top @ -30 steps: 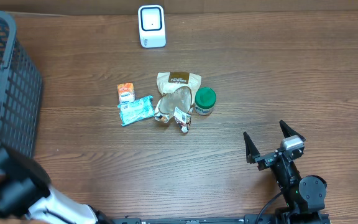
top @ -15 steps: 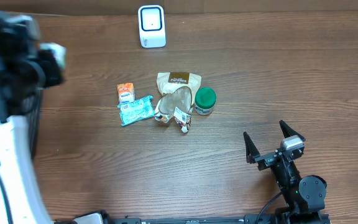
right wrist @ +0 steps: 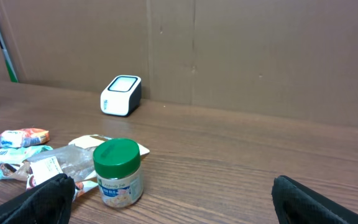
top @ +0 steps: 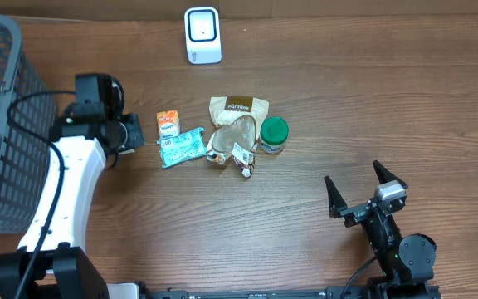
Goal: Scan the item barcode
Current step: 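Lift the Kleenex pack out of the basket and lower it to the table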
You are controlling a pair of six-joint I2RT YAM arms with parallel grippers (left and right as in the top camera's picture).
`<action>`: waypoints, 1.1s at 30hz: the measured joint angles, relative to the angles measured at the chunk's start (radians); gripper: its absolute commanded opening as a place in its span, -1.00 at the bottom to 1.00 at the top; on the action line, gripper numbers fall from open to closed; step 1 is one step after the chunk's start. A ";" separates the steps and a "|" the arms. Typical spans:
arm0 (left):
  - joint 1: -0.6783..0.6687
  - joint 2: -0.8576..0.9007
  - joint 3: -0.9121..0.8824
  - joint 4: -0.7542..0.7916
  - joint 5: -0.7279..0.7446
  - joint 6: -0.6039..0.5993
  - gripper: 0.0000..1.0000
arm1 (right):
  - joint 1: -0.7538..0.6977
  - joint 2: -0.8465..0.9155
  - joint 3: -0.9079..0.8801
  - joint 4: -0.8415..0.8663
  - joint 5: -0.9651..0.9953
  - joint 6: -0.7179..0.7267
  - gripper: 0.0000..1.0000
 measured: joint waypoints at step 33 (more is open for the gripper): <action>-0.022 0.000 -0.318 0.342 0.064 -0.001 -0.65 | 0.000 0.000 0.000 0.000 0.000 0.000 1.00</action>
